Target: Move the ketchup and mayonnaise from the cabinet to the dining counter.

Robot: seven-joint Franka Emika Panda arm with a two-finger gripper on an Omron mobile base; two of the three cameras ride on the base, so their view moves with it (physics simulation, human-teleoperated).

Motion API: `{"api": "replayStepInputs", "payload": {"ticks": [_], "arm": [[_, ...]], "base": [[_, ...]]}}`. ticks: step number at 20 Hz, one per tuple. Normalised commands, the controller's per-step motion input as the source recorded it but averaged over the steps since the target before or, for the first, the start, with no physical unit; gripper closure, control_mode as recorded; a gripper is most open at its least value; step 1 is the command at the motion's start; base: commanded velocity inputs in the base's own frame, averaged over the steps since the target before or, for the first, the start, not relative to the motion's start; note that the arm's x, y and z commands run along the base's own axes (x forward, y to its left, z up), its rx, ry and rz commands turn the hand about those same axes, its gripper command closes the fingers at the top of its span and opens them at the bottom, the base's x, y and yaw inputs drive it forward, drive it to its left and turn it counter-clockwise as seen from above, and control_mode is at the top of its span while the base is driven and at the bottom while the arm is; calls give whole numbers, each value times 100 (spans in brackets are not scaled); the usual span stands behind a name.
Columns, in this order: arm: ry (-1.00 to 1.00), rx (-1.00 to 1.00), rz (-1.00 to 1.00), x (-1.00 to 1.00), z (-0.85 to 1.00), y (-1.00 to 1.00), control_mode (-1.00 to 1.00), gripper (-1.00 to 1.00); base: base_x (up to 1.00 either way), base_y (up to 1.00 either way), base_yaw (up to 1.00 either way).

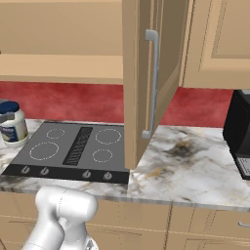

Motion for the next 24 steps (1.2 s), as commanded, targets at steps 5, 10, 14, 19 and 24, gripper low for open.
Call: {"api": "replayStepInputs", "payload": {"ticks": [5,10,14,19,24], "arm": [[0,0,0,0,0,0,-100,100],[0,0,0,-6,0,0,100,100],[0,0,0,0,0,0,100,100],[0,0,0,0,0,0,100,100],[0,0,0,0,0,0,100,100]], "base": [[0,0,0],[-25,0,0],[-62,7,0],[-72,14,1],[-67,27,18]]}}
